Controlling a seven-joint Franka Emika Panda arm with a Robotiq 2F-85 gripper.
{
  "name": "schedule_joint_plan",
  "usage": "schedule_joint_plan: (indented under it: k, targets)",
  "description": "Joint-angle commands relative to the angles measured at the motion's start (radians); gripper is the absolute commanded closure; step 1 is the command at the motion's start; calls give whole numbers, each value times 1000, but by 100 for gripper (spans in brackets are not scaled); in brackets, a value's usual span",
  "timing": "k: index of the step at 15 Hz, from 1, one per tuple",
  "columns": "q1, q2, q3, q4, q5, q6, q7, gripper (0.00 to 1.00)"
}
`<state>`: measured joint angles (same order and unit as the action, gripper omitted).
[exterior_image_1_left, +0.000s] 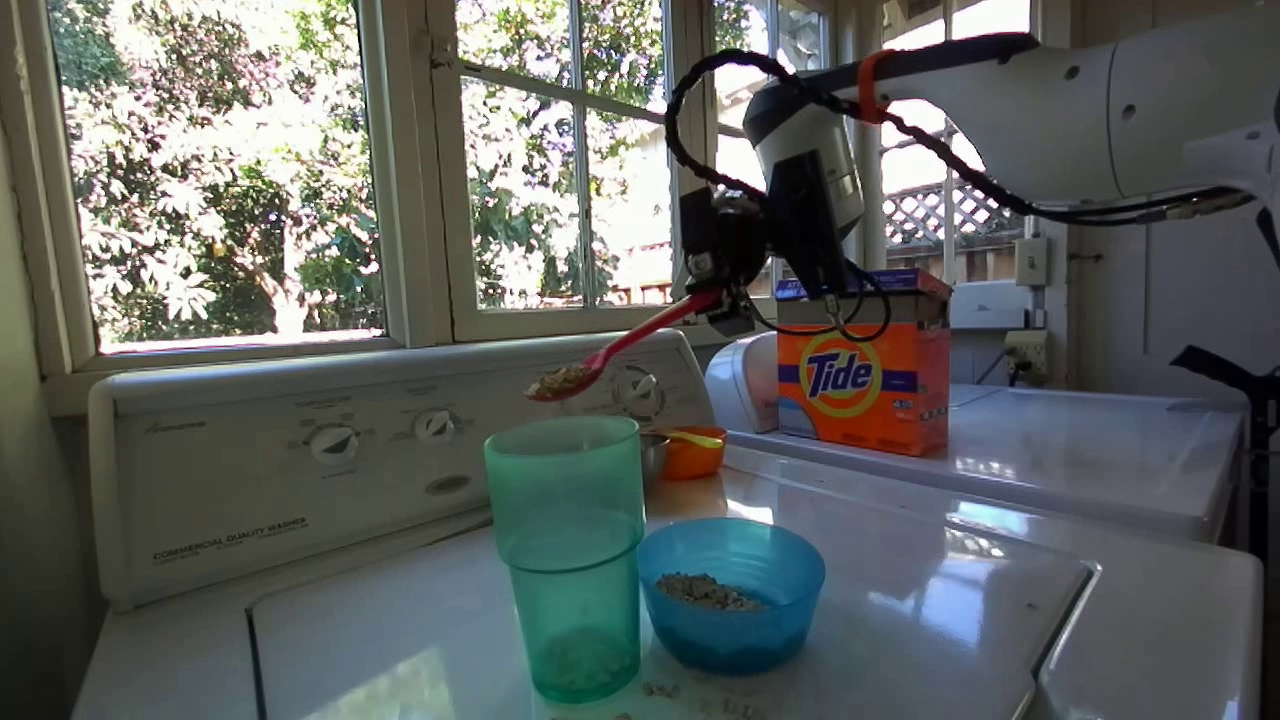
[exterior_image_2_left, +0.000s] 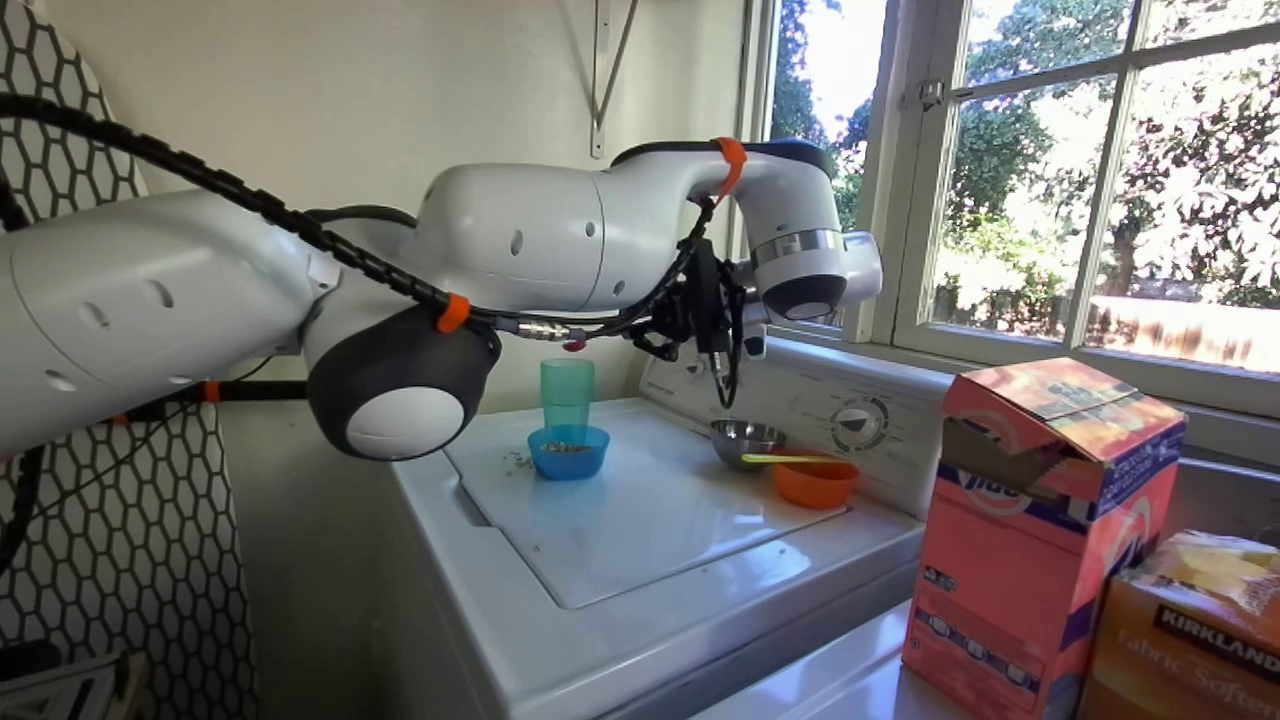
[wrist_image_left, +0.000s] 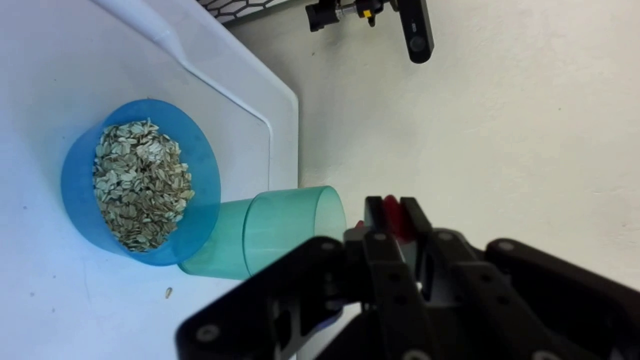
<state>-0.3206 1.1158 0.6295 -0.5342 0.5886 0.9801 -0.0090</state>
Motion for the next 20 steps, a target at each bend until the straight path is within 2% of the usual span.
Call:
schedule_joint_plan:
  k: [1, 10, 20]
  targets:
    - [33, -8, -26, 32, -44, 20, 34, 97]
    - [71, -55, -53, 37, -147, -4, 56, 97]
    - [179, -162, -107, 36, -345, -3, 30, 97]
